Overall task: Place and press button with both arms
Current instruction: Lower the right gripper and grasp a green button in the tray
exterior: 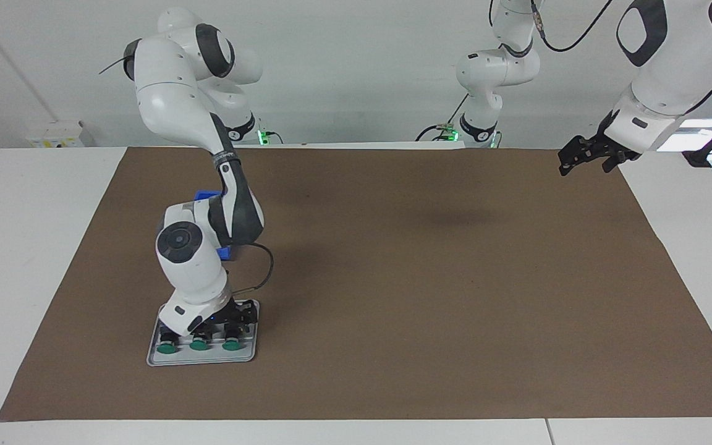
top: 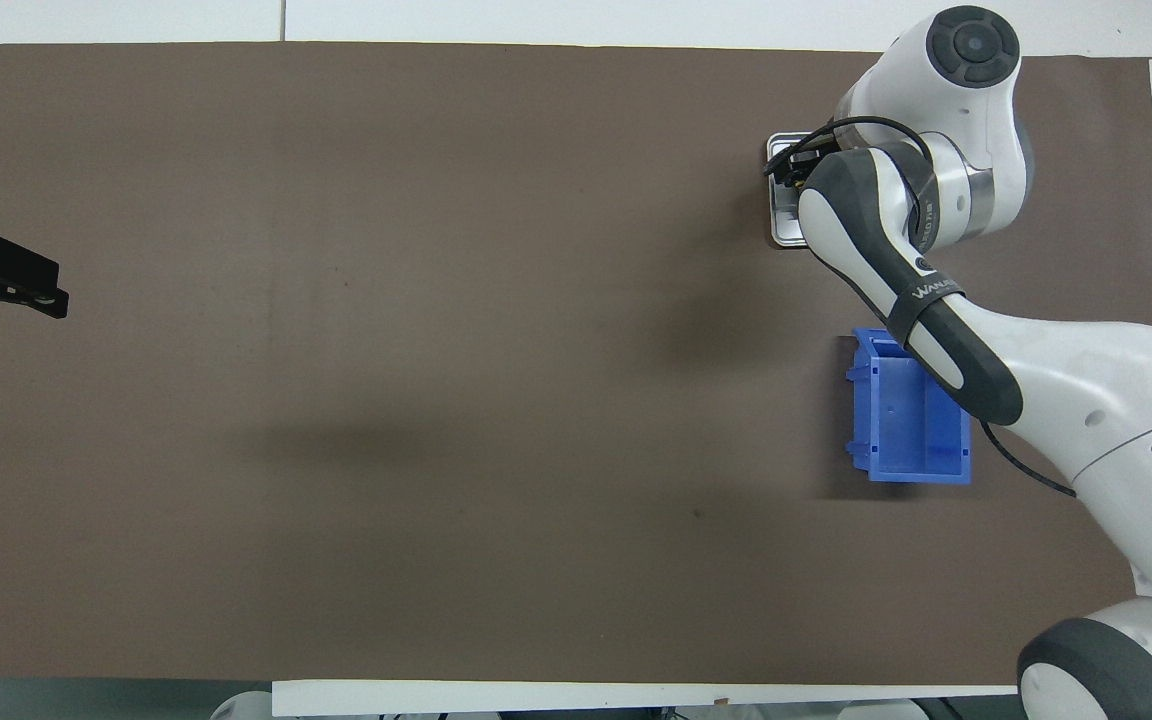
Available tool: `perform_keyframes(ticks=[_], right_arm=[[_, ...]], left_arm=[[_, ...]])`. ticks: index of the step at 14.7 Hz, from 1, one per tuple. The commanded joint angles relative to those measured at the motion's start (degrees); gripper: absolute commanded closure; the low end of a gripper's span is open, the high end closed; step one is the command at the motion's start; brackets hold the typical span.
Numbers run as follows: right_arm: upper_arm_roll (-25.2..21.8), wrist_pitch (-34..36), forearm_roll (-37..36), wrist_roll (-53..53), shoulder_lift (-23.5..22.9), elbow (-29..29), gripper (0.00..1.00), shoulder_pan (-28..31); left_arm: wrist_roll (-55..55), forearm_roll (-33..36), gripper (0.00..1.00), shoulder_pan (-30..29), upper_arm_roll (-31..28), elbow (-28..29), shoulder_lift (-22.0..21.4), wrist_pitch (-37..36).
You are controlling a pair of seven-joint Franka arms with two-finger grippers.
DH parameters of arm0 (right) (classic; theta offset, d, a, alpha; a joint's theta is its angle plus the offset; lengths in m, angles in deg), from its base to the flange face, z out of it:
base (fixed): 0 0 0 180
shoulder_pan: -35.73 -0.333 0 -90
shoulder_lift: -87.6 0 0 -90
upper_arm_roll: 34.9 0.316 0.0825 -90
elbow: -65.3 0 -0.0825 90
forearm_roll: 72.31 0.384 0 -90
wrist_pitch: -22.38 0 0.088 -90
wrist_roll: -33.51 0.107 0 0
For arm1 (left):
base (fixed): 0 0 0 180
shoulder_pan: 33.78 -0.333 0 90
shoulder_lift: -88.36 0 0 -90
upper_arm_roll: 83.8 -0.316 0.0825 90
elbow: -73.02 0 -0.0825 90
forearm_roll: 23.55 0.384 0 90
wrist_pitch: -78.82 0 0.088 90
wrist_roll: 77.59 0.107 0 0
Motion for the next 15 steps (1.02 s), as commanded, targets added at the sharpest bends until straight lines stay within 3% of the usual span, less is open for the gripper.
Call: perform_keyframes(ticks=[1, 5, 11, 15], right_arm=[[0.6, -1.2, -1.1, 0.7, -0.1, 0.8, 0.21, 0.5], [0.6, -0.7, -1.0, 0.6, -0.1, 0.8, 0.54, 0.6], [0.6, 0.1, -1.0, 0.6, -0.1, 0.3, 0.81, 0.3], [0.3, 5.0, 0.1, 0.8, 0.3, -3.6, 0.85, -0.3]], left_arm=[[0.2, -0.4, 0.00, 0.2, -0.5, 2.0, -1.7, 1.3], [0.2, -0.4, 0.00, 0.2, -0.5, 2.0, -1.7, 1.3], [0.2, -0.4, 0.00, 0.2, -0.5, 2.0, -1.7, 1.3], [0.2, -0.4, 0.00, 0.2, -0.5, 2.0, -1.7, 1.3]])
